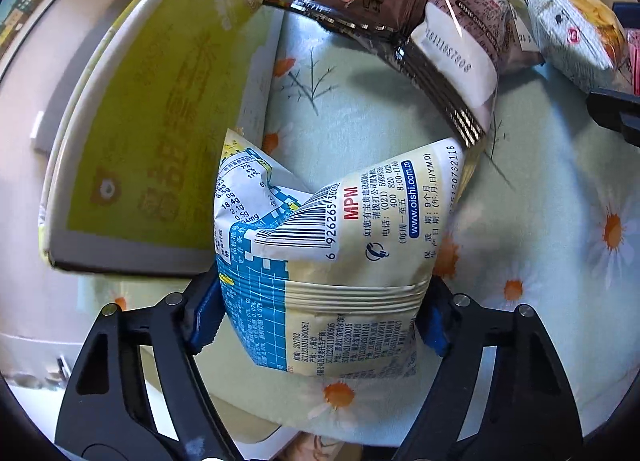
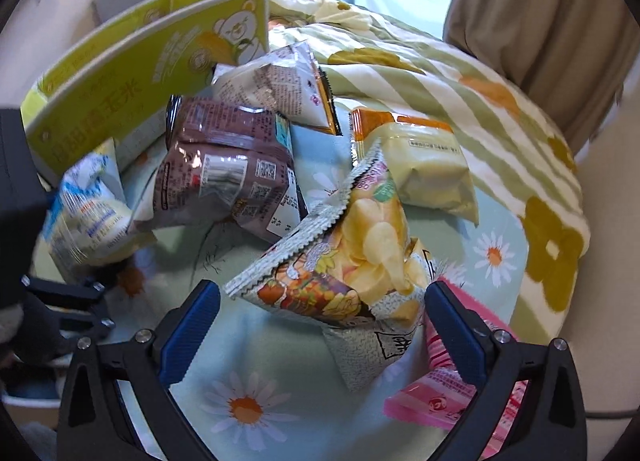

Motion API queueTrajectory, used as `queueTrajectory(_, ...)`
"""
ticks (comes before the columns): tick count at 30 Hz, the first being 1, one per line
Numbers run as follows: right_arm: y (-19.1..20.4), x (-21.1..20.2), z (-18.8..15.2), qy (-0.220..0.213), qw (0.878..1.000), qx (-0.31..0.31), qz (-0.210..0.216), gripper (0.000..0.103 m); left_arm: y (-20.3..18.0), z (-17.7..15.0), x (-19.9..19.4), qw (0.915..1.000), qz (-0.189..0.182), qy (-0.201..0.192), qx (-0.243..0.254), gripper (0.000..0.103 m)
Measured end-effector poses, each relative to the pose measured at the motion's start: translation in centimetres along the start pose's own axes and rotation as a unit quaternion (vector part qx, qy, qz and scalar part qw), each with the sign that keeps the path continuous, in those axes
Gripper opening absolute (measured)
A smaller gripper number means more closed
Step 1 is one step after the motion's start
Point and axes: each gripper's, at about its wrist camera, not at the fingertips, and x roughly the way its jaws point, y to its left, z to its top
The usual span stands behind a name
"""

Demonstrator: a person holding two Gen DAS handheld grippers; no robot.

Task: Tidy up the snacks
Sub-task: 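Grasp the blue-white MPM bag with left tool while right tool grasps the potato chip bag, then carry both bags over the box and open both tools to drop them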

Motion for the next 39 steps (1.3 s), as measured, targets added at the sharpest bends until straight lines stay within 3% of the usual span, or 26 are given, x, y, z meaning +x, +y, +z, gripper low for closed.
queueTrajectory(8, 1.6, 1.8, -0.6, 0.002, 0.994, -0.083, -0.066, 0.102, 0.7, 0.4, 0.5, 0.9999, -0.003, 0.009, -0.003, 0.075)
queueTrajectory(11, 1.2, 2.6, -0.5, -0.002, 0.995, -0.078, -0.069, 0.102, 0.3, 0.9, 0.4, 0.9999, -0.007, 0.007, -0.005, 0.075)
queueTrajectory(13, 0.6, 2.9, -0.5, -0.005, 0.996, -0.067, -0.066, 0.095, 0.5, 0.8, 0.2, 0.9999, -0.008, 0.005, -0.004, 0.074)
queueTrajectory(17, 0.1, 2.8, -0.3, -0.015, 0.994, -0.062, -0.086, 0.06, 1.0, 0.5, -0.4, 0.9999, -0.01, -0.001, -0.007, 0.074)
queueTrajectory(19, 0.0, 2.4, -0.4, -0.017, 0.995, -0.052, -0.078, 0.052, 1.3, 0.3, -0.8, 0.9999, -0.011, -0.004, -0.008, 0.074)
queueTrajectory(23, -0.1, 1.6, -0.4, -0.025, 0.997, -0.034, -0.065, 0.046, 1.6, -0.2, -2.2, 0.9998, -0.01, -0.012, -0.011, 0.074)
queueTrajectory(31, -0.2, -1.2, -0.1, -0.036, 0.998, 0.034, -0.026, 0.045, 0.7, -1.6, -5.7, 0.9988, -0.025, -0.04, -0.015, 0.074)
queueTrajectory(39, 0.6, -6.9, 0.9, -0.067, 0.995, 0.075, 0.008, 0.044, 2.1, -1.7, -10.6, 0.9946, -0.049, -0.088, -0.026, 0.074)
